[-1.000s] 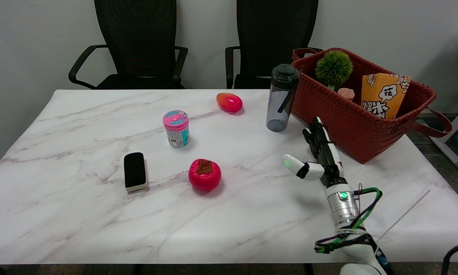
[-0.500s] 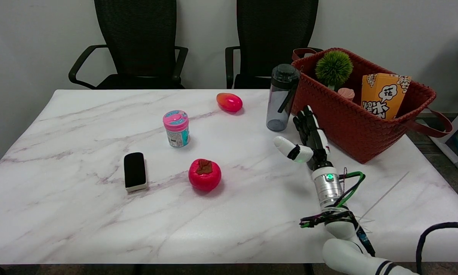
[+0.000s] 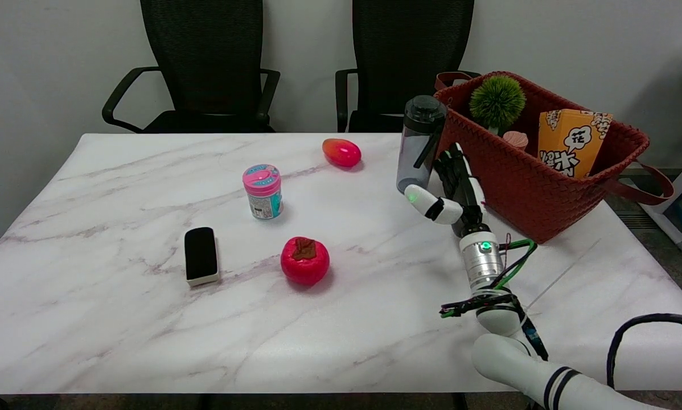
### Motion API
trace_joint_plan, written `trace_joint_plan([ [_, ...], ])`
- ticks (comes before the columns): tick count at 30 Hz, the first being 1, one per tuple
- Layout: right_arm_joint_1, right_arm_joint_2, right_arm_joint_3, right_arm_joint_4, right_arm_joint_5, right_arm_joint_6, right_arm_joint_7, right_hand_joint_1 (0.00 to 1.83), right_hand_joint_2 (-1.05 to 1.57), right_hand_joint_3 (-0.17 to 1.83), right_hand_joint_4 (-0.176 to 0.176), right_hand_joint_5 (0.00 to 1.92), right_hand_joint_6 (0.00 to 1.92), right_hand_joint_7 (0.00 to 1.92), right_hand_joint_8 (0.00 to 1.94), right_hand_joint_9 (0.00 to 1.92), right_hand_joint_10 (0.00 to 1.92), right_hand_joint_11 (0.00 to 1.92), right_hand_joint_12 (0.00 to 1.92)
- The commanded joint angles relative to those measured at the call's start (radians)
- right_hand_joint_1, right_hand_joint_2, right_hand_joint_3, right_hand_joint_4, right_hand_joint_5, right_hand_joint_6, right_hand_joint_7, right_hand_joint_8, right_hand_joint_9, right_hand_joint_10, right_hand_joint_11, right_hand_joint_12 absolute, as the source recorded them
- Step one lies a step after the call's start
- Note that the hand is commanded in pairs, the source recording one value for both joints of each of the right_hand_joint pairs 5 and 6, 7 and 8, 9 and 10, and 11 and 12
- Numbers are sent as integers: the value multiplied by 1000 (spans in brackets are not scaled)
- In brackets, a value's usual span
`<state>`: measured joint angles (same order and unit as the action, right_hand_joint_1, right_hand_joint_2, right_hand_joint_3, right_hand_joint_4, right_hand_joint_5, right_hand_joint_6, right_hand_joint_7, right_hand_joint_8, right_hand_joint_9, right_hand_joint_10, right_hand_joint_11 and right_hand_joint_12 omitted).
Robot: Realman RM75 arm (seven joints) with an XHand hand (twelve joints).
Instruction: Pick up the black water bottle.
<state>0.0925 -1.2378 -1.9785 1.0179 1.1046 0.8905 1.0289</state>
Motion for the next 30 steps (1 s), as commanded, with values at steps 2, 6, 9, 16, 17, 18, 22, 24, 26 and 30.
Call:
trace_joint_plan([
  [2, 75, 4, 4, -59, 39, -41, 0, 1037, -145, 947, 0, 0, 0, 151, 151, 209, 209, 45, 45],
  [6, 77, 7, 14, -76, 43, -65, 0, 1032, -159, 960, 0, 0, 0, 163, 163, 213, 213, 26, 26],
  [9, 79, 11, 20, -88, 45, -79, 0, 1030, -163, 959, 0, 0, 0, 172, 172, 218, 218, 11, 11],
  [16, 71, 22, 27, -108, 77, -84, -2, 1023, -158, 937, 0, 0, 0, 139, 139, 216, 216, 0, 0],
  [17, 70, 23, 27, -108, 78, -82, -2, 1023, -155, 927, 0, 0, 0, 130, 130, 214, 214, 0, 0],
  [18, 69, 26, 27, -108, 79, -80, -2, 1023, -154, 924, 0, 0, 0, 126, 126, 214, 214, 0, 0],
  [22, 69, 29, 32, -109, 79, -86, -2, 1021, -146, 902, 0, 0, 0, 105, 105, 211, 211, 0, 0],
  [24, 70, 29, 37, -112, 79, -92, -2, 1020, -140, 886, 0, 0, 0, 99, 99, 209, 209, 0, 0],
  [26, 78, 30, 39, -117, 79, -98, -2, 1019, -135, 870, 0, 0, 0, 98, 98, 208, 208, 0, 0],
  [30, 97, 39, 40, -119, 79, -121, -2, 1017, -127, 844, 0, 0, 0, 96, 96, 207, 207, 0, 0],
])
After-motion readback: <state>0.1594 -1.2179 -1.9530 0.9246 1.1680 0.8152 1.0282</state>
